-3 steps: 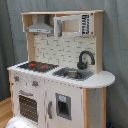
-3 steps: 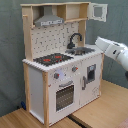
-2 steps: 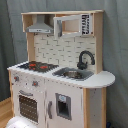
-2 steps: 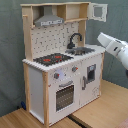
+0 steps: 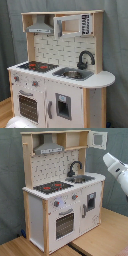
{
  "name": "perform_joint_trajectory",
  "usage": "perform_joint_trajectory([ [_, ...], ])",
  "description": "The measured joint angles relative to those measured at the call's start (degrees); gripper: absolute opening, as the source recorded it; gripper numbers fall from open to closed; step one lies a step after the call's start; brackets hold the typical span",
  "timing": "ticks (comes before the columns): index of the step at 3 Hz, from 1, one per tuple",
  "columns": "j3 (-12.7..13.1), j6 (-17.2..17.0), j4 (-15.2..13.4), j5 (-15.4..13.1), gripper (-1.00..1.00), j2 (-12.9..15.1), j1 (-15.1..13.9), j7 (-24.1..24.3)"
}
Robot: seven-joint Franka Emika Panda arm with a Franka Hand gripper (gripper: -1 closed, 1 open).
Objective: Play with the kitchen
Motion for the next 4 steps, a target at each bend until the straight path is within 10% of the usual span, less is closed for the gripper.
perform_joint_trajectory([
  [4,-3.57,-8.29,-6.25,-2.92,1.0,0.17,-0.49,22.11],
])
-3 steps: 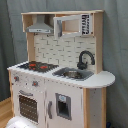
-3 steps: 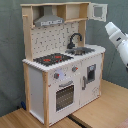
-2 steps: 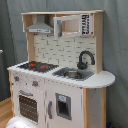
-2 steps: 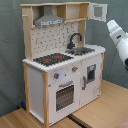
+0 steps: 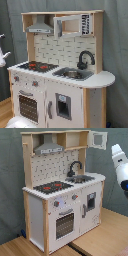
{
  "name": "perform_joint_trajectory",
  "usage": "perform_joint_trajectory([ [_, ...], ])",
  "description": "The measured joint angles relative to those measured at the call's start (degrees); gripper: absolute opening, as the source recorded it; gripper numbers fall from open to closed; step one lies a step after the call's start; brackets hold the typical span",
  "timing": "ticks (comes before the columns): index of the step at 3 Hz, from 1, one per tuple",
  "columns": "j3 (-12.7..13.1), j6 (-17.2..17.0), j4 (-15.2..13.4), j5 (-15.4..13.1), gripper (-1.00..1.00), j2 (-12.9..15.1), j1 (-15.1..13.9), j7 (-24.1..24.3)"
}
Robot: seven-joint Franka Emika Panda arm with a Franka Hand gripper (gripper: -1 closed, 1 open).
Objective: Play with the kitchen
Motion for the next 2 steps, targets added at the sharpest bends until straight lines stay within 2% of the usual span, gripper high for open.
perform_joint_trajectory([
  [2,-4.39,-0.29,-4.66,-0.02,1.0,0.06,-0.04,11.12],
])
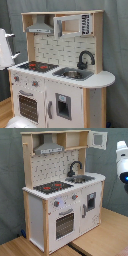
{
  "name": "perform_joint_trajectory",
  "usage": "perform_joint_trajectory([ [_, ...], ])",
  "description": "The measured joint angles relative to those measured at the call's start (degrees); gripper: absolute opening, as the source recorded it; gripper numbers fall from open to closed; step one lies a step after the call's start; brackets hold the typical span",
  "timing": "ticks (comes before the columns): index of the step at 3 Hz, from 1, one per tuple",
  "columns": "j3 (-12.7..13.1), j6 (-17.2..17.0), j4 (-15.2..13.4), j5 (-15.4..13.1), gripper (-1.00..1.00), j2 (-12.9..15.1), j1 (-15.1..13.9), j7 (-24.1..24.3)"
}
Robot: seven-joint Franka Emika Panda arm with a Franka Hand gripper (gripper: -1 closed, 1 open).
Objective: Play with the kitchen
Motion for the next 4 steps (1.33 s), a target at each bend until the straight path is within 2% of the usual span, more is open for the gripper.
perform_joint_trajectory([
  [1,-3.2,0.0,-1.41,-0.59,1.0,0.0,-0.02,4.58],
  [2,-8.2,0.22,-1.74,-1.67,1.0,0.47,-0.55,8.25],
  [3,-11.16,1.64,-2.49,-1.85,1.0,1.52,-2.68,12.35],
  [4,-13.21,5.14,-3.51,-1.85,1.0,2.04,-5.93,15.37],
])
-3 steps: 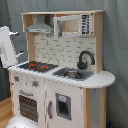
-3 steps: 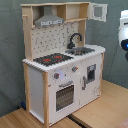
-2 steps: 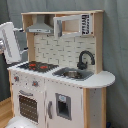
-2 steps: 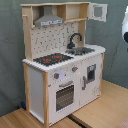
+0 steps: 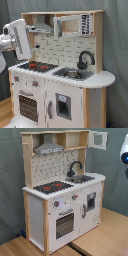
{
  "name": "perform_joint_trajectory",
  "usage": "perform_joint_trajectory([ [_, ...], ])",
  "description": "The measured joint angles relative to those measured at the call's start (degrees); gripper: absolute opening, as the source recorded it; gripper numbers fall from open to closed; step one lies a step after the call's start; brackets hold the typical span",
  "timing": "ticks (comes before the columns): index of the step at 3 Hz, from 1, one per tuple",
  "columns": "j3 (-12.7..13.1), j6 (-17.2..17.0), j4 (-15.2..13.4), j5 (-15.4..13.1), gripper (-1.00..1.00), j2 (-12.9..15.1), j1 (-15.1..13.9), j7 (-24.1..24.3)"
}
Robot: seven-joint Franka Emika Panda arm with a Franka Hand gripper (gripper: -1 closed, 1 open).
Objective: Play with the kitchen
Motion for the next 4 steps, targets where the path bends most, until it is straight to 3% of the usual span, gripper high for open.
perform_joint_trajectory([
  [2,-1.86,9.03,0.13,0.05,1.0,1.96,-8.46,3.18],
  [3,-2.28,11.01,0.2,0.07,1.0,2.3,-10.12,3.31],
  [4,-2.53,12.0,0.23,0.08,-1.0,2.45,-10.92,3.33],
])
